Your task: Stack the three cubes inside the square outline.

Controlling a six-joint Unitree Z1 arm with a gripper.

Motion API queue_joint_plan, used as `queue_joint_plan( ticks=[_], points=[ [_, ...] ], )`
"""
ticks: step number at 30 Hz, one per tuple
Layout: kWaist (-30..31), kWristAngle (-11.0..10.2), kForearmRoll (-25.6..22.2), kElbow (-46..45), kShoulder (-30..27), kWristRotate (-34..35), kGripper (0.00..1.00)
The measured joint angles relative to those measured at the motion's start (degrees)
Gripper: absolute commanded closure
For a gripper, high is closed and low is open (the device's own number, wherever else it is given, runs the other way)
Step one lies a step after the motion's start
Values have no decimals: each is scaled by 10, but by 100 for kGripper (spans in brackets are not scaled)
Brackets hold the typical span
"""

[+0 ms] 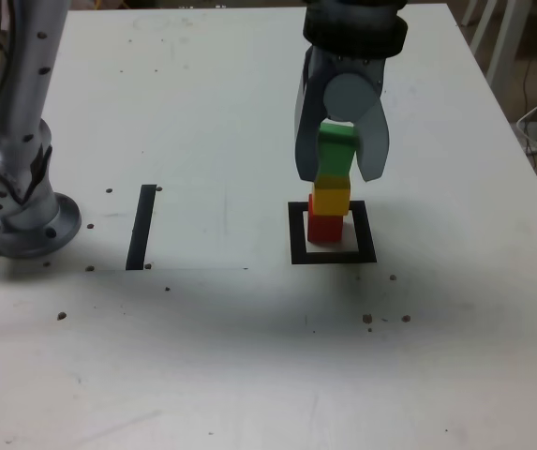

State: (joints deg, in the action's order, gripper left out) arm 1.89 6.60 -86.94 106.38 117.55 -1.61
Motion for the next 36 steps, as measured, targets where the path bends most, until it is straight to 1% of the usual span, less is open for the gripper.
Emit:
queue_joint_plan(
  ticks=[7,8,9,10,11,14,15,16,17,26,30,33,36],
  points=[
    [0,4,8,-2,10,-4,72],
    [0,4,9,-2,11,-5,70],
    [0,4,10,-2,11,-5,66],
    [0,4,11,-3,12,-6,60],
    [0,4,11,-3,12,-6,52],
    [0,3,12,-6,12,-8,24],
    [0,2,12,-7,13,-8,16],
    [0,1,12,-9,14,-9,9],
    [0,0,12,-10,15,-9,7],
    [0,-5,12,-19,12,-9,2],
    [-1,-23,12,-29,-14,1,1],
    [-1,-40,10,-42,-44,13,1],
    [-1,-52,8,-68,-79,24,1]
  ],
)
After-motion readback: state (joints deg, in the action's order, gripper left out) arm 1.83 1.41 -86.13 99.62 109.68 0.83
